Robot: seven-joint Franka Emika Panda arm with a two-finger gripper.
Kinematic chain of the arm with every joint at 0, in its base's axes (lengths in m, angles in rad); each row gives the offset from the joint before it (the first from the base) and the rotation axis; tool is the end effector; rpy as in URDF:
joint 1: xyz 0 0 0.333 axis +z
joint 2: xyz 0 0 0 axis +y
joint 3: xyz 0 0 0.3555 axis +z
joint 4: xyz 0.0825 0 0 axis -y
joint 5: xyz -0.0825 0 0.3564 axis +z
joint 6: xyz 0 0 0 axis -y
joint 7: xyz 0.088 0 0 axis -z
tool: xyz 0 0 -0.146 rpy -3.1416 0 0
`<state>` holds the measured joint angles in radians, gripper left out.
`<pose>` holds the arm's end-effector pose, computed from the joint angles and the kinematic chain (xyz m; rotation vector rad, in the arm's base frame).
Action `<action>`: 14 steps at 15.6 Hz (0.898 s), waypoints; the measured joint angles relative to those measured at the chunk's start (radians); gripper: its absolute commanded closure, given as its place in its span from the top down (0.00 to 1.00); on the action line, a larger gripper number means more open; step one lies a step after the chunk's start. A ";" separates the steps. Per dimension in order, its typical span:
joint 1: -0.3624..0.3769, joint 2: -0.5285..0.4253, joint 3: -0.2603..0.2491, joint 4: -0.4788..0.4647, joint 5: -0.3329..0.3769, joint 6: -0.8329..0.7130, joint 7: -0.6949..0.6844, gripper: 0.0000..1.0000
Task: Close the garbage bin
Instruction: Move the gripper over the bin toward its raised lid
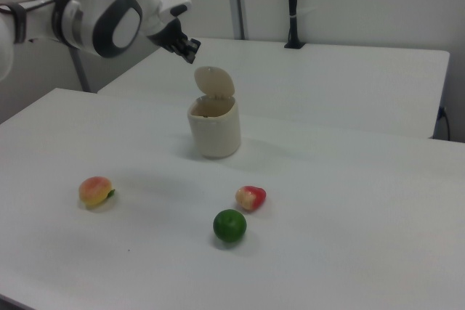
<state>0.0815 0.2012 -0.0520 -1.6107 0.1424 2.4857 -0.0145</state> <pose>0.6770 0.0262 0.6010 -2.8567 0.0483 -0.9993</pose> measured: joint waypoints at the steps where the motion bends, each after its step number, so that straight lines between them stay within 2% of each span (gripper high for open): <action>1: -0.001 0.016 0.000 0.001 0.000 0.037 0.004 0.00; 7: 0.002 0.118 0.000 0.023 0.000 0.284 0.028 0.00; 14: 0.004 0.238 0.001 0.131 0.000 0.362 0.066 0.00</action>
<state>0.0859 0.4392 -0.0513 -1.4794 0.1424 2.8480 0.0520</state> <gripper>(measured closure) 0.991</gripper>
